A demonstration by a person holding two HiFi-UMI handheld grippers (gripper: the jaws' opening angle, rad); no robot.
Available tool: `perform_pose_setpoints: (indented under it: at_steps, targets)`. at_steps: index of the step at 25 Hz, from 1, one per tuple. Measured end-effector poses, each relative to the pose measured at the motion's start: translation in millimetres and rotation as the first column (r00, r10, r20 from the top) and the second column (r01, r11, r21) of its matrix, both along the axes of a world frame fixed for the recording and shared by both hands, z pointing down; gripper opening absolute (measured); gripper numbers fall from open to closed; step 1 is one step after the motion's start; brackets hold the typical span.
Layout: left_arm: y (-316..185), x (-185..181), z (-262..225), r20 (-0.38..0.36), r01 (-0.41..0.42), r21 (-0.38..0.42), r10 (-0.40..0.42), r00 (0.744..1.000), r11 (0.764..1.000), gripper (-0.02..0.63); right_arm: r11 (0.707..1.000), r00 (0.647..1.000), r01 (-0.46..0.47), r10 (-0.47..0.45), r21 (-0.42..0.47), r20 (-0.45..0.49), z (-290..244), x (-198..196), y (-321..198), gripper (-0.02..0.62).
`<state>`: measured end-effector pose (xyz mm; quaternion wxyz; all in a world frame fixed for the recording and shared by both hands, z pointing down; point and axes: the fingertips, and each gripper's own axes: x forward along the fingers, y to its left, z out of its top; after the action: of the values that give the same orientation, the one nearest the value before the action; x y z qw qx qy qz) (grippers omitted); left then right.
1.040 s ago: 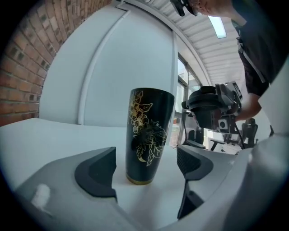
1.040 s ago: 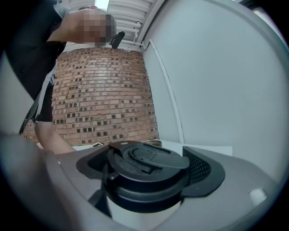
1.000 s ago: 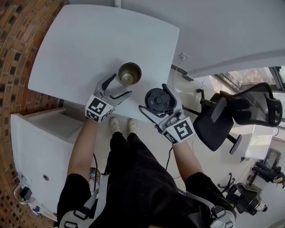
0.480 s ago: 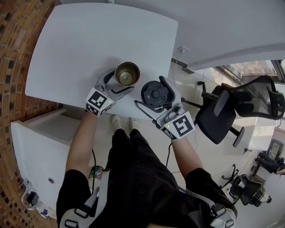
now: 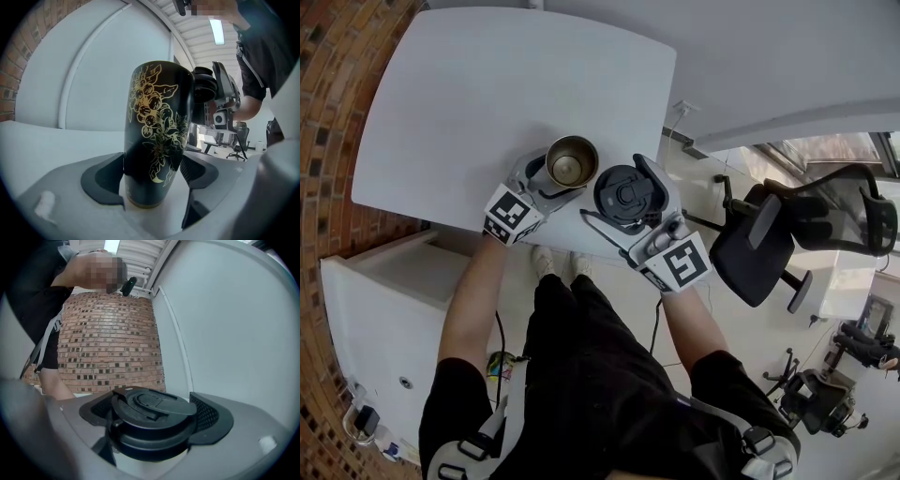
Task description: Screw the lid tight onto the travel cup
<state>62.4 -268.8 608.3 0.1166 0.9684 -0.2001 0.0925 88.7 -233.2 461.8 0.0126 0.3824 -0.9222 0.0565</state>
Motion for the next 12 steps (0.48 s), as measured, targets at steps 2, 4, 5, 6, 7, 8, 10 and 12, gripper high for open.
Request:
perform_pose_setpoints:
  at_steps: [2,4,5,6,7,8,10,12]
  targets:
    - [0,0,0,0.001,0.003,0.001,-0.003,1.0,1.0,0.374,1.0,1.0,0.01,-0.01,0.014,-0.009,-4,-4,-4,0.488]
    - [0,0,1,0.007,0.007,0.001,-0.007,1.0,1.0,0.373,1.0,1.0,0.018,-0.018,0.009,-0.012,-7,-11,-6,0.488]
    - [0,0,1,0.009,0.008,0.001,-0.008,1.0,1.0,0.371,1.0,1.0,0.022,-0.022,0.006,-0.014,-8,-15,-8,0.488]
    - [0,0,1,0.011,0.01,0.001,-0.01,1.0,1.0,0.371,1.0,1.0,0.027,-0.027,0.005,-0.016,-8,-17,-10,0.488]
    - [0,1,2,0.012,0.013,0.001,-0.013,1.0,1.0,0.371,0.999,0.999,0.034,-0.033,0.007,-0.018,-8,-20,-13,0.488]
    - [1,1,3,0.013,0.015,0.0,-0.015,1.0,1.0,0.371,0.999,0.999,0.042,-0.041,0.013,-0.021,-8,-23,-16,0.488]
    - [1,1,4,0.014,0.018,-0.004,-0.018,1.0,1.0,0.371,0.997,0.997,0.065,-0.064,0.031,-0.035,-8,-31,-24,0.488]
    - [0,1,6,0.016,0.018,-0.008,-0.018,1.0,1.0,0.371,0.994,0.994,0.094,-0.092,0.052,-0.053,-8,-42,-30,0.488]
